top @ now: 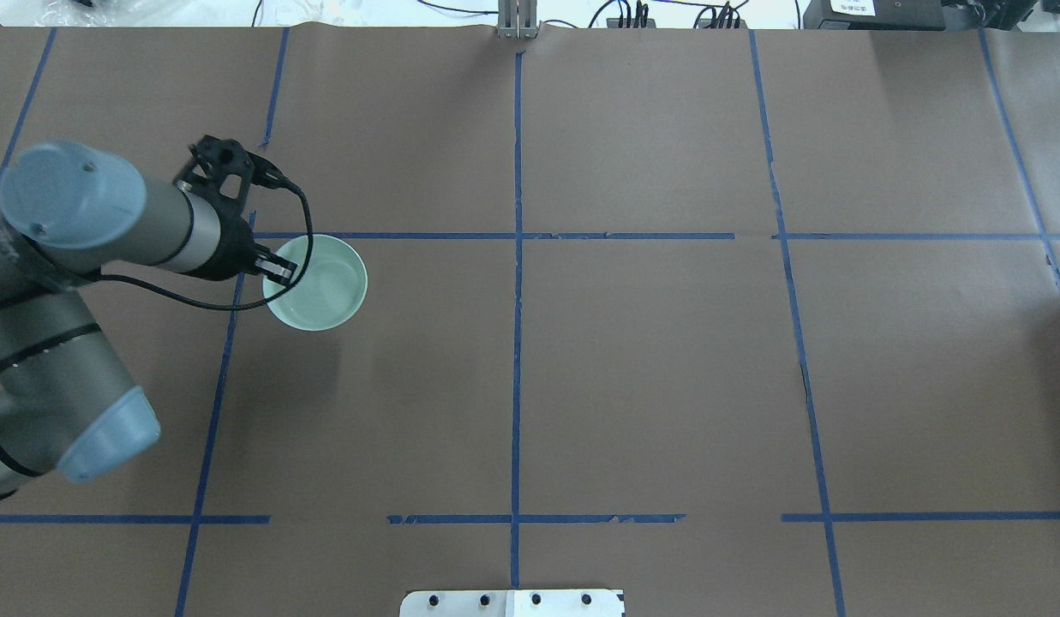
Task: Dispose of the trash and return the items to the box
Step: 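Grasp the green bowl rim with the left gripper and carry it away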
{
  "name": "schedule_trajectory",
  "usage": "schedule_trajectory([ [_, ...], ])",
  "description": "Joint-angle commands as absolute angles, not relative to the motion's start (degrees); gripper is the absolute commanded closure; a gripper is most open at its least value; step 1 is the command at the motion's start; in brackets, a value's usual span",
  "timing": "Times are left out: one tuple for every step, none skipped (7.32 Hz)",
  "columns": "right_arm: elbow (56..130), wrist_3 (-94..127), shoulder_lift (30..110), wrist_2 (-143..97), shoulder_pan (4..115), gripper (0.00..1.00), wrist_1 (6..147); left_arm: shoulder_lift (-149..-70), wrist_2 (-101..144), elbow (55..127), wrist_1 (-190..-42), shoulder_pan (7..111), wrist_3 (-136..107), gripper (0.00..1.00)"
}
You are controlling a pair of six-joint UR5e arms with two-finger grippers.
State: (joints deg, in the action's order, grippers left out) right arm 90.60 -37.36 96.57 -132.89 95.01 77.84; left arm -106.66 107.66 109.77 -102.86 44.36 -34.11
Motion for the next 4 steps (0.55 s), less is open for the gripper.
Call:
schedule_trajectory([
  [90.5,-37.2,96.6,-132.9,95.0,0.00,77.9,-100.9,110.8,113.0,-99.3,55.1,-16.4,1.00],
  [90.5,-37.2,96.6,-132.9,95.0,0.00,77.9,-97.6,112.7,113.0,-99.3,60.7,-6.3,1.00],
  [90.5,-37.2,96.5,-132.9,95.0,0.00,77.9,-92.9,114.9,112.3,-99.7,66.8,5.2,1.00],
  [90.5,-37.2,96.5,-132.9,95.0,0.00,77.9,-88.8,116.9,111.8,-99.8,74.5,16.2,1.00],
])
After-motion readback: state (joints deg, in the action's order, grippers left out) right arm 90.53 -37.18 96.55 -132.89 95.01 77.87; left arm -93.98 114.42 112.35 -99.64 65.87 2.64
